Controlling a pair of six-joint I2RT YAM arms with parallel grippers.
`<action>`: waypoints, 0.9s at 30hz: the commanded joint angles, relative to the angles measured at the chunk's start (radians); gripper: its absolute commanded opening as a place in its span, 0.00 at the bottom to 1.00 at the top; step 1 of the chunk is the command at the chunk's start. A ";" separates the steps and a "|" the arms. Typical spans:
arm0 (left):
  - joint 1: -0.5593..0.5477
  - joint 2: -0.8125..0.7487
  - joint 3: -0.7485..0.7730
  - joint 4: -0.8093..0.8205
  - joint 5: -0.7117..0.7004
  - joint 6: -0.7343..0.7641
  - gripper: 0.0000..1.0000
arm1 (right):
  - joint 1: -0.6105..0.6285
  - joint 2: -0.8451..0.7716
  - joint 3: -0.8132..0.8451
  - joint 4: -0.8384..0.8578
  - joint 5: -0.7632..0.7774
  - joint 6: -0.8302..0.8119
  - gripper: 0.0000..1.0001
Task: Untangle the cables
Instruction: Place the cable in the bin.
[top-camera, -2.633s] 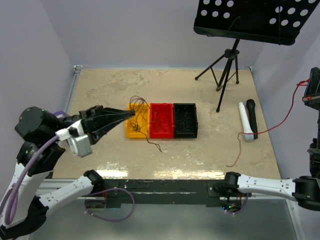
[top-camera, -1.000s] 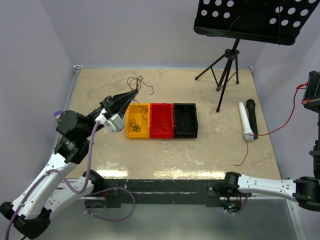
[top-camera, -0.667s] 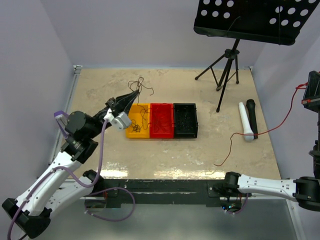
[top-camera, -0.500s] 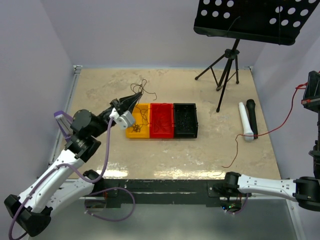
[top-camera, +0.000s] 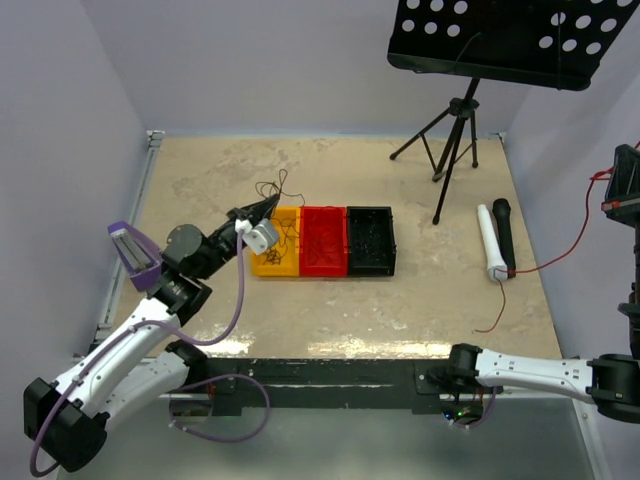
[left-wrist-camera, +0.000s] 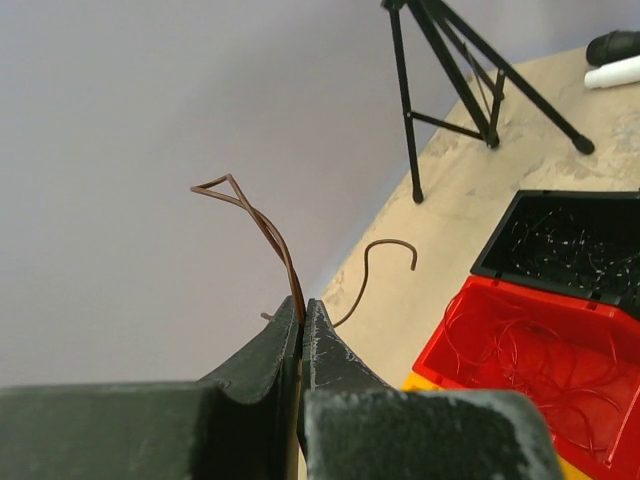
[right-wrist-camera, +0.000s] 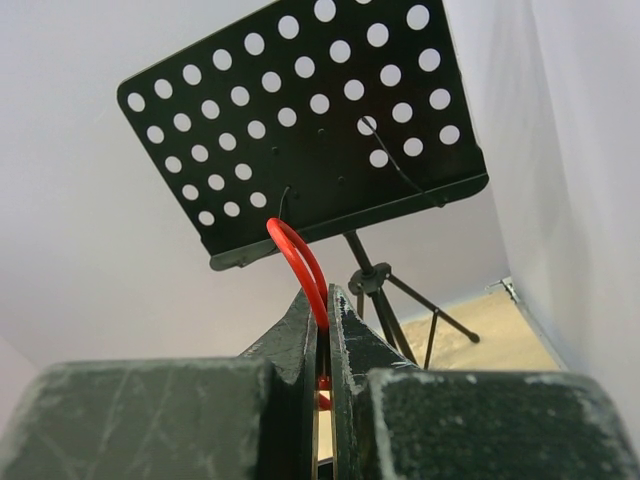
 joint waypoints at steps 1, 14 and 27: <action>0.035 0.027 -0.011 0.095 -0.048 -0.082 0.00 | 0.019 -0.028 0.015 -0.012 0.009 0.020 0.00; 0.090 0.145 -0.169 0.256 -0.212 0.144 0.00 | 0.019 -0.021 0.009 -0.061 0.008 0.080 0.00; 0.090 0.286 -0.153 0.142 -0.029 0.149 0.00 | 0.019 -0.018 -0.026 -0.074 0.003 0.112 0.00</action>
